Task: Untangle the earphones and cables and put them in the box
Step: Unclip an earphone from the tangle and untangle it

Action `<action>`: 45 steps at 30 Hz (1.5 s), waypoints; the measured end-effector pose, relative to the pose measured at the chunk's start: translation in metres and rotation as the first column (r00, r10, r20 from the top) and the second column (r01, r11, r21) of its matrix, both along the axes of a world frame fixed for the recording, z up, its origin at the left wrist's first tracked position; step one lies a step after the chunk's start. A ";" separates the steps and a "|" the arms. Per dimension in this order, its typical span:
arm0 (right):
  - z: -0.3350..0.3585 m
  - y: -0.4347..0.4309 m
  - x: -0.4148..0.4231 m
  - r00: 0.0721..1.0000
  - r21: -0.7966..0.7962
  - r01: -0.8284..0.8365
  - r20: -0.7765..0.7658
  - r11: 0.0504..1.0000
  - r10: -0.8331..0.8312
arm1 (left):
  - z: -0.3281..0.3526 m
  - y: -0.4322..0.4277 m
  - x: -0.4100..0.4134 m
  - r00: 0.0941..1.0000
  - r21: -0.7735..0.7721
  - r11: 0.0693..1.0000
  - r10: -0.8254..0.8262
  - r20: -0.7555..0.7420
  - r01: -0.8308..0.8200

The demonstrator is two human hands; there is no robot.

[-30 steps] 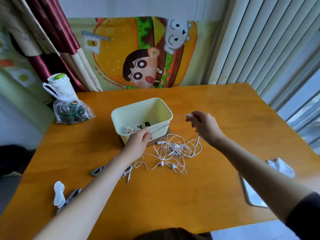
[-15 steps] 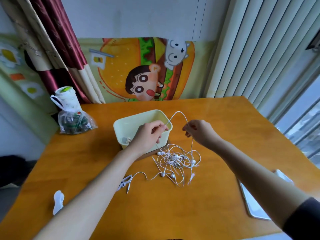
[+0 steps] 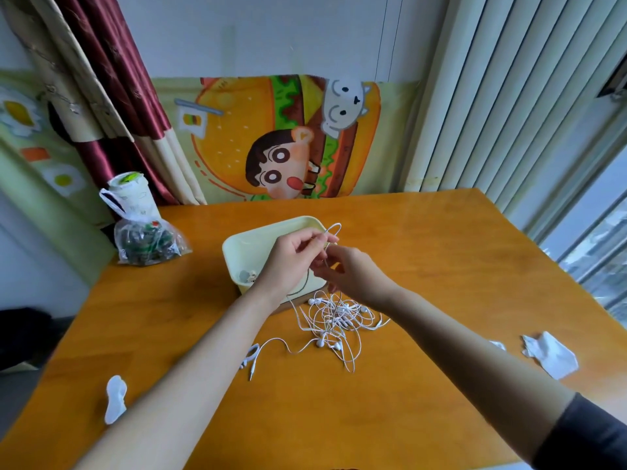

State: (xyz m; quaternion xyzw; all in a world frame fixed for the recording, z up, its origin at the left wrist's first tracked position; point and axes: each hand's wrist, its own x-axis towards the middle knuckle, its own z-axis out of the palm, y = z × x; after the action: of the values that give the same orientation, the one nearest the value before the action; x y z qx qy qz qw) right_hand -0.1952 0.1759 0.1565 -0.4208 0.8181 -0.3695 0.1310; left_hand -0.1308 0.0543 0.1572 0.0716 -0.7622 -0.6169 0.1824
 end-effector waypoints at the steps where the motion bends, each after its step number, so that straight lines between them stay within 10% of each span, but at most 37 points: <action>1: 0.000 -0.002 0.001 1.000 0.006 -0.006 0.004 1.000 0.006 | 0.001 0.000 0.001 1.000 0.018 1.000 0.009 -0.027 -0.009; 12: 0.021 0.000 -0.002 0.991 -0.115 0.121 0.069 0.986 -0.114 | -0.014 0.003 0.006 0.977 0.256 0.964 -0.125 0.172 0.078; 24: 0.063 0.050 -0.072 0.879 -0.095 0.432 -0.178 0.897 -0.442 | -0.084 -0.019 0.015 0.836 -0.225 0.941 -0.095 0.541 0.253; 29: 0.078 0.055 -0.078 0.825 -0.152 0.496 -0.224 0.855 -0.519 | -0.059 -0.015 0.008 0.927 -0.198 0.974 -0.031 0.374 0.113; 34: 0.057 0.029 -0.047 0.942 0.010 0.222 -0.259 0.975 -0.212 | -0.001 0.000 -0.009 0.993 -0.300 0.953 0.000 0.120 0.037; 45: 0.024 0.017 -0.025 0.970 0.038 0.154 -0.196 0.987 -0.144 | -0.009 -0.011 -0.003 0.977 -0.329 0.940 -0.021 0.214 0.093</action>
State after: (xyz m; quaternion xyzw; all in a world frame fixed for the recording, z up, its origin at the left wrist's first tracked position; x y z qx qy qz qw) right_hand -0.2205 0.1931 0.1805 -0.3884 0.8657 -0.3140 0.0343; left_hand -0.1336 0.0435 0.1484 0.0809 -0.8731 -0.4716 0.0936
